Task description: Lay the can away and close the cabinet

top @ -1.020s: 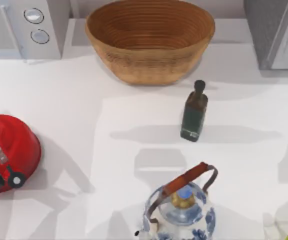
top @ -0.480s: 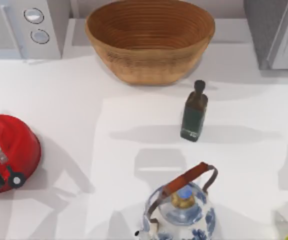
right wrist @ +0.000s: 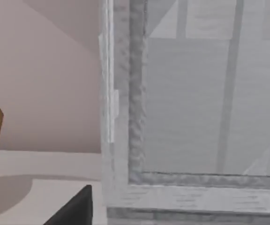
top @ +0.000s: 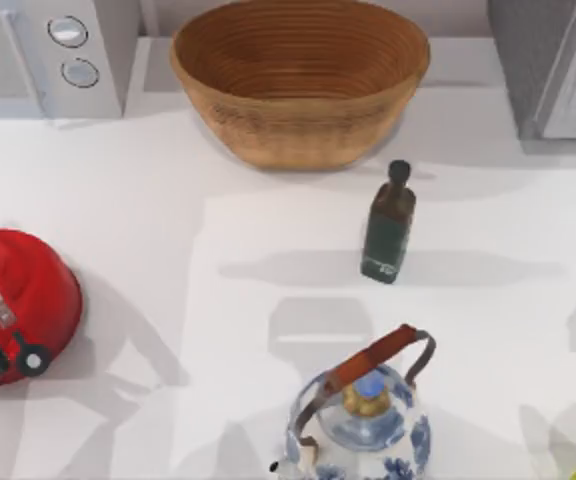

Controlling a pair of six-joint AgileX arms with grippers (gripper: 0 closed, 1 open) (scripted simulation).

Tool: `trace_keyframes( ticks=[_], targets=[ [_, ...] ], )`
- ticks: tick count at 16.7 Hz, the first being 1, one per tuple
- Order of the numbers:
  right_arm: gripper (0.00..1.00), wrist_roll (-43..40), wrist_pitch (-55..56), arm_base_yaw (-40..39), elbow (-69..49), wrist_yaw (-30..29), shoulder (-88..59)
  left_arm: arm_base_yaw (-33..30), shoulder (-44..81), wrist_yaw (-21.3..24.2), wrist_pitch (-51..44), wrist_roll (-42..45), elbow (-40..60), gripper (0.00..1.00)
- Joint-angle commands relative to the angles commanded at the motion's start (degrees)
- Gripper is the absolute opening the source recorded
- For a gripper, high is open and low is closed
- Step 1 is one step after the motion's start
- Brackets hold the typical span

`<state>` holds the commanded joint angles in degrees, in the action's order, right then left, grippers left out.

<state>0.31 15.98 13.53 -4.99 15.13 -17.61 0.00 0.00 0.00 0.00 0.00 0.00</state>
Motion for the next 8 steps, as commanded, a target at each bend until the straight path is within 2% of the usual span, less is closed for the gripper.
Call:
trace_keyframes(
  ticks=[8],
  targets=[
    [1.00, 0.6, 33.9, 28.1, -10.6, 27.7, -47.5, 0.0, 0.0, 0.0, 0.0, 0.0, 0.0, 1.00]
  ],
)
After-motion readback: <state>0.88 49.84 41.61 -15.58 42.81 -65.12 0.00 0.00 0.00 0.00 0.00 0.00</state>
